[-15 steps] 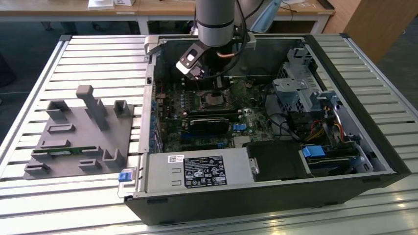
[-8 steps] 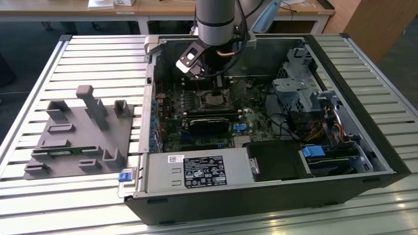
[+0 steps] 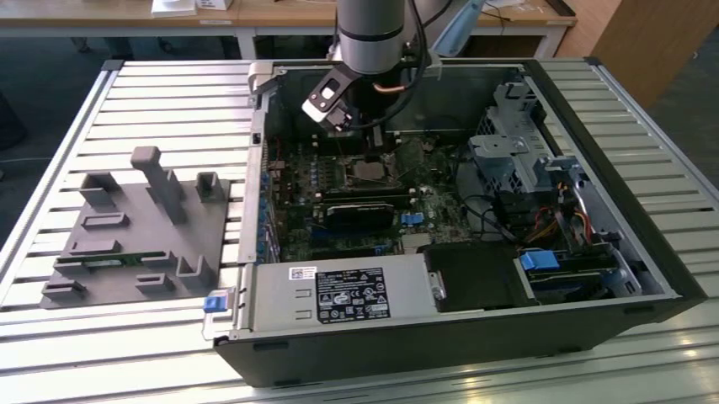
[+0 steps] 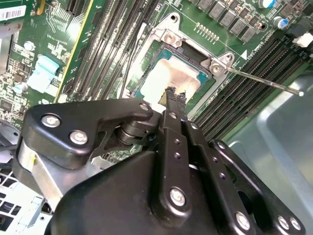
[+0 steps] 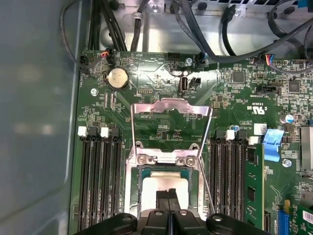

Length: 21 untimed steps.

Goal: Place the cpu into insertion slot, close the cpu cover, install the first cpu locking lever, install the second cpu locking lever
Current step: 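Close the cpu cover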

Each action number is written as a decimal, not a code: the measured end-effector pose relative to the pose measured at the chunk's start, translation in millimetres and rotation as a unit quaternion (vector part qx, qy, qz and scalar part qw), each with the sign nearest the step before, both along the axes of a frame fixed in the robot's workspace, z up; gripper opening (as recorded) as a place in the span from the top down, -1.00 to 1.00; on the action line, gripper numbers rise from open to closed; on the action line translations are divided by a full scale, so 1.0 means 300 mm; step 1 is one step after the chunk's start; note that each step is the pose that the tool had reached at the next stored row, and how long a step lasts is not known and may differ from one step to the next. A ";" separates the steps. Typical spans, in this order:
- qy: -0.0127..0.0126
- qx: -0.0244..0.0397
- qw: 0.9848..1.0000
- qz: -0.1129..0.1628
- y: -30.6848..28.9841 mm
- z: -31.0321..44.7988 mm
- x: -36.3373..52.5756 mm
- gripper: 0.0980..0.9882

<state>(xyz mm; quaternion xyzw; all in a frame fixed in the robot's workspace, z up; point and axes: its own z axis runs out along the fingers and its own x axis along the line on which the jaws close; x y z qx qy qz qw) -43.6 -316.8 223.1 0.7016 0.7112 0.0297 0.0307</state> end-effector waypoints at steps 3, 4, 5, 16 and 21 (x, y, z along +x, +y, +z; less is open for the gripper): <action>0.000 0.000 1.000 0.000 0.000 0.016 0.000 0.98; 0.000 0.000 1.000 0.000 0.000 0.022 0.000 0.98; 0.000 0.000 1.000 0.000 0.000 0.027 0.000 0.98; 0.000 0.000 1.000 0.000 -0.021 0.032 0.000 0.98; 0.011 0.000 1.000 -0.001 -0.024 0.032 0.020 0.98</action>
